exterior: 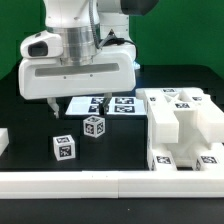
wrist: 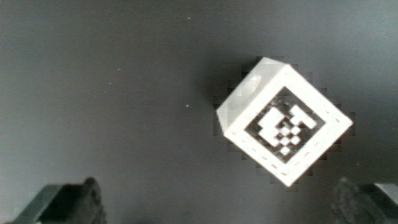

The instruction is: Assemble chair

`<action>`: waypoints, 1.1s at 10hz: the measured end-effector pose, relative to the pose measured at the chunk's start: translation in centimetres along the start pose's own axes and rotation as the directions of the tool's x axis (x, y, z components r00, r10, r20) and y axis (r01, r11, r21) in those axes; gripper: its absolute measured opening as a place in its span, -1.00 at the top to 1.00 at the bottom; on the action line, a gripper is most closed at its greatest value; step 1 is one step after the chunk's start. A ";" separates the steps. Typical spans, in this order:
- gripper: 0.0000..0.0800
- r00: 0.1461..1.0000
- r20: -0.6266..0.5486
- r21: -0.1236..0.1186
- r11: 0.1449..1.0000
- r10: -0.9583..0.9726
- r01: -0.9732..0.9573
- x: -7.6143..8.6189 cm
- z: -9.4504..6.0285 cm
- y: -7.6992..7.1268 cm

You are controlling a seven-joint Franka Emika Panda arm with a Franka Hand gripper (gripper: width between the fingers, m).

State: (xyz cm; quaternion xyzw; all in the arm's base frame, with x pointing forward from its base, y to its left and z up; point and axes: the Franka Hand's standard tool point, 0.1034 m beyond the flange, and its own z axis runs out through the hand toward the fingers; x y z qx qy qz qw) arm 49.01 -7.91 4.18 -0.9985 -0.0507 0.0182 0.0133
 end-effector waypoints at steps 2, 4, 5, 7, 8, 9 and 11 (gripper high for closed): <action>-0.62 1.000 0.000 -0.002 1.000 -0.026 0.026 0.0 0.0 0.0; -0.62 0.963 -0.008 -0.012 0.963 -0.269 0.269 -0.5 0.3 0.3; -0.62 0.934 -0.005 -0.015 0.934 -0.358 0.358 -1.0 0.7 0.1; -0.62 0.933 0.000 -0.011 0.933 -0.360 0.360 -1.1 0.8 0.1; -0.62 0.933 0.000 -0.011 0.933 -0.360 0.360 -1.1 0.8 0.1; -0.62 0.934 0.000 -0.010 0.934 -0.357 0.357 -1.0 0.8 -0.4; -0.62 0.917 -0.006 -0.005 0.917 -0.400 0.399 -1.2 0.6 -2.5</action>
Offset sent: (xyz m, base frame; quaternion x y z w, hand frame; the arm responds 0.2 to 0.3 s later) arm -0.0098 0.0136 -0.0021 0.0394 0.0528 -0.2565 0.9643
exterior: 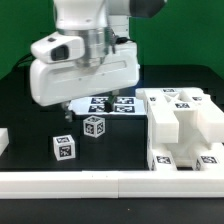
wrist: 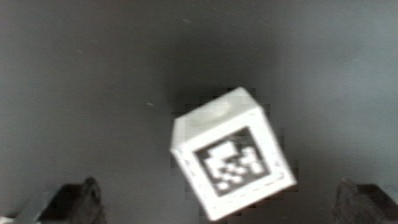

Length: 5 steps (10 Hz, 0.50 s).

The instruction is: Assemble chair

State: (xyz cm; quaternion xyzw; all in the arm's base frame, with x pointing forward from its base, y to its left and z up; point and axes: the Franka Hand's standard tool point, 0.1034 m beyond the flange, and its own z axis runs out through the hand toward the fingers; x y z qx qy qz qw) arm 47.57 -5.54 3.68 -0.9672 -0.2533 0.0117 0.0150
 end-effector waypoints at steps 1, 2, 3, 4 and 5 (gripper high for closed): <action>-0.62 1.000 -0.003 -0.007 1.000 -0.022 0.022 -0.5 0.3 0.0; -0.62 0.999 0.003 -0.011 0.999 -0.036 0.036 -1.1 1.1 0.4; -0.62 0.997 0.014 -0.006 0.997 -0.071 0.072 -1.7 2.0 1.2; -0.62 0.998 0.014 -0.007 0.998 -0.067 0.067 -1.7 2.1 1.4; -0.62 0.998 0.014 -0.006 0.998 -0.066 0.066 -1.7 2.1 1.4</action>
Offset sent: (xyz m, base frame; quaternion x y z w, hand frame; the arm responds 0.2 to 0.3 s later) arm 0.0104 -0.0009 -0.0120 0.0220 0.0296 -0.0541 0.9979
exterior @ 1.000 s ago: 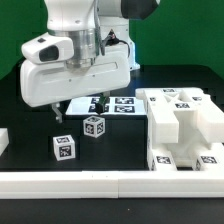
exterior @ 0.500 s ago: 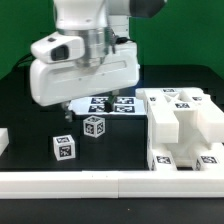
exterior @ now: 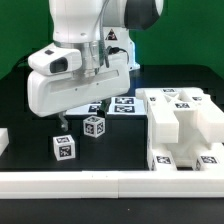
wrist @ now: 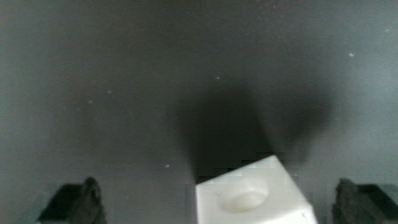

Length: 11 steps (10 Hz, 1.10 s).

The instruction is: Assemble chair

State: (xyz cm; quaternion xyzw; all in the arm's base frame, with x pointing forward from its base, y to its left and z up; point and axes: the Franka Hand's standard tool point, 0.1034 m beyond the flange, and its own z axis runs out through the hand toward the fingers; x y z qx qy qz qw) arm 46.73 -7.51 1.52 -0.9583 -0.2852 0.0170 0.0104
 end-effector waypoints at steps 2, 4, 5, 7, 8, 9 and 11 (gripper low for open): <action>0.00 1.000 0.000 0.000 1.000 0.001 -0.001 0.0 0.0 0.0; 0.49 1.000 0.000 0.000 1.000 0.001 -0.001 0.0 0.0 0.0; 0.81 1.000 0.000 0.000 1.000 0.001 -0.001 0.0 0.0 0.0; 0.99 1.000 0.003 -0.001 1.000 0.027 -0.027 -0.7 0.0 0.8; 0.99 1.000 0.003 0.000 1.000 0.024 -0.024 -0.6 0.0 0.6; 0.99 1.000 0.003 0.000 1.000 0.014 -0.014 -0.6 0.0 0.7; 1.00 0.984 0.002 -0.013 0.984 -0.176 0.176 0.3 -1.4 0.8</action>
Offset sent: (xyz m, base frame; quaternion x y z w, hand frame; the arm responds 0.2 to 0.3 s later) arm 0.0000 0.0000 0.0000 0.0000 0.0000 0.0000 1.0000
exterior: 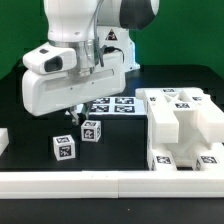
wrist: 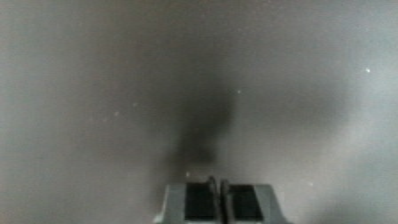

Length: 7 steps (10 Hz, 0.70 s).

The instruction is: Assemble chair

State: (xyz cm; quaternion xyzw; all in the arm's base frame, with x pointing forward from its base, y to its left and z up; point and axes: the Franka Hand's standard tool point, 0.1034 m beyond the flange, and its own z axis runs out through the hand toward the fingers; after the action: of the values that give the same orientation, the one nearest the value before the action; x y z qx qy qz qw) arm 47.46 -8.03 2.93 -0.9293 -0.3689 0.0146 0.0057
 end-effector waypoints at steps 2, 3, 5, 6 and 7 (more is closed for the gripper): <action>0.71 0.929 0.011 -0.061 0.927 -0.371 0.371 0.1 -1.6 0.7; 0.37 0.929 0.015 -0.052 0.927 -0.370 0.370 -0.1 -1.3 0.5; -0.13 0.883 0.033 -0.050 0.882 -0.468 0.469 -0.3 -1.2 0.6; -0.44 0.868 0.033 -0.044 0.867 -0.495 0.496 -0.2 -0.9 0.3; -0.44 0.847 0.031 -0.043 0.845 -0.531 0.532 0.0 -0.9 0.2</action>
Offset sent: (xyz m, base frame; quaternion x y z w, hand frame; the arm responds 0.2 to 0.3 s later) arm 0.0000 0.0000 0.0000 0.0000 0.0000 -0.1938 0.9810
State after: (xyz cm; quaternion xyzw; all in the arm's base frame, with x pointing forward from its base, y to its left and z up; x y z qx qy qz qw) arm 47.64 -8.13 3.80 -0.7905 -0.6121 0.0117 -0.0170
